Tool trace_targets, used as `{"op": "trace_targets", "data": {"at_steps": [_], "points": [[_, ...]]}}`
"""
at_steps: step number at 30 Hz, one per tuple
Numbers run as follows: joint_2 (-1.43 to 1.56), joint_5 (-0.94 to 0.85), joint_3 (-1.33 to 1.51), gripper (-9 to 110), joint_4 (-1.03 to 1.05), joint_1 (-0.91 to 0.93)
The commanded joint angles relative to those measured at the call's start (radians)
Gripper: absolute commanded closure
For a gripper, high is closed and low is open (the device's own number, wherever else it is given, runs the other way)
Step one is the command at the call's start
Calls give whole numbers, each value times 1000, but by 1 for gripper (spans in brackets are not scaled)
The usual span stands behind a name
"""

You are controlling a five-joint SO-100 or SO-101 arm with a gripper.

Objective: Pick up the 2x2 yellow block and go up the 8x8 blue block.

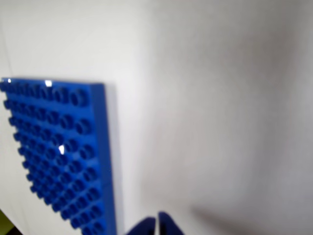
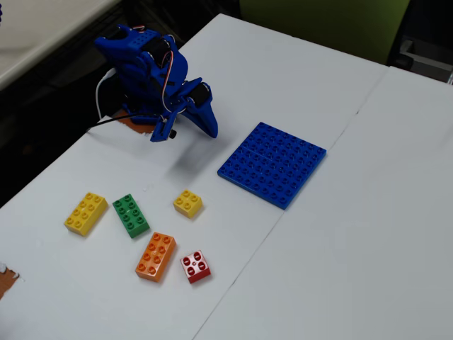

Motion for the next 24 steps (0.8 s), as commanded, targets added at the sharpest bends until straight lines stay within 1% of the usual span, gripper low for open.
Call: {"op": "trace_targets", "data": {"at_steps": [1, 3, 4, 5, 6, 10, 12, 15, 18, 20, 24], "points": [[43, -6, 0, 101, -18, 3], [43, -52, 17, 101, -75, 3], [43, -147, 34, 101, -120, -2], [44, -293, 51, 101, -186, -5], [44, -387, 54, 101, -235, -5], [44, -893, 14, 101, -270, 0], [44, -1154, 2, 101, -235, 0], [44, -1496, -23, 101, -137, 17], [44, -1689, -69, 95, -37, 38], [44, -1706, -101, 90, -9, 40], [34, -1678, -178, 86, 35, 57]]}}
